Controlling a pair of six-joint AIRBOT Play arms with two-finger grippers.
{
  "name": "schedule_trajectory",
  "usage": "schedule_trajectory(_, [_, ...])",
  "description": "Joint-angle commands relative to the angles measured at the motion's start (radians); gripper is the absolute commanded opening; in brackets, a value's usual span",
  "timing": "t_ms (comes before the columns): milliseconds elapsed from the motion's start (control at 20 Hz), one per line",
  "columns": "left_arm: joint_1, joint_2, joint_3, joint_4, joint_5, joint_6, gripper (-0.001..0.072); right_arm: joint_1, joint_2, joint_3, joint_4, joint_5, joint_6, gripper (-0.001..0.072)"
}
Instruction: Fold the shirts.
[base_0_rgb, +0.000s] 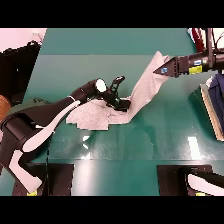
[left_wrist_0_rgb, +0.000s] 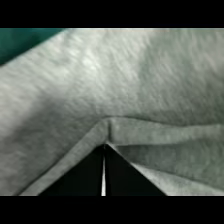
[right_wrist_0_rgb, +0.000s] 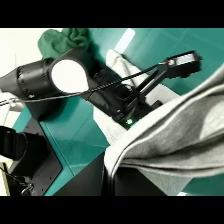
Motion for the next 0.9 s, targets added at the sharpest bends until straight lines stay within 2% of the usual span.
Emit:
schedule_trajectory(0, [0.071, 0.036, 0.056, 0.028, -0.094, 0.008, 0.0022, 0.084, 0.001, 0.029, 0.002, -0.039, -0.002, 0.0018])
schedule_trajectory(250, [0.282, 0.237, 0.11, 0.177, -0.172, 0.008, 0.0023, 0.304, -0.142, 0.168, 0.002, -0.087, -0.008, 0.0019])
schedule_trajectory(500, [0.512, 0.466, 0.112, 0.322, -0.248, 0.034, 0.0024, 0.587, -0.431, 0.373, 0.001, -0.299, -0.037, 0.0022])
schedule_trajectory(550, [0.55, 0.502, 0.112, 0.338, -0.261, 0.034, 0.0024, 0.624, -0.49, 0.411, 0.0, -0.321, -0.037, 0.0046])
schedule_trajectory(600, [0.585, 0.534, 0.112, 0.347, -0.27, 0.034, 0.0024, 0.656, -0.547, 0.451, 0.002, -0.334, -0.037, 0.0273])
schedule_trajectory(650, [0.615, 0.559, 0.112, 0.348, -0.278, 0.034, 0.0024, 0.677, -0.594, 0.487, 0.002, -0.333, -0.037, 0.0538])
schedule_trajectory(700, [0.642, 0.581, 0.112, 0.348, -0.286, 0.034, 0.0024, 0.692, -0.634, 0.521, 0.005, -0.313, -0.036, 0.0625])
schedule_trajectory(750, [0.662, 0.594, 0.112, 0.348, -0.294, 0.034, 0.0024, 0.696, -0.663, 0.554, 0.003, -0.269, -0.035, 0.0583])
schedule_trajectory(800, [0.676, 0.603, 0.112, 0.348, -0.302, 0.034, 0.0023, 0.689, -0.68, 0.573, -0.002, -0.219, -0.026, 0.0409])
schedule_trajectory(850, [0.683, 0.605, 0.112, 0.347, -0.312, 0.034, 0.0024, 0.674, -0.679, 0.565, 0.003, -0.185, -0.024, 0.0316])
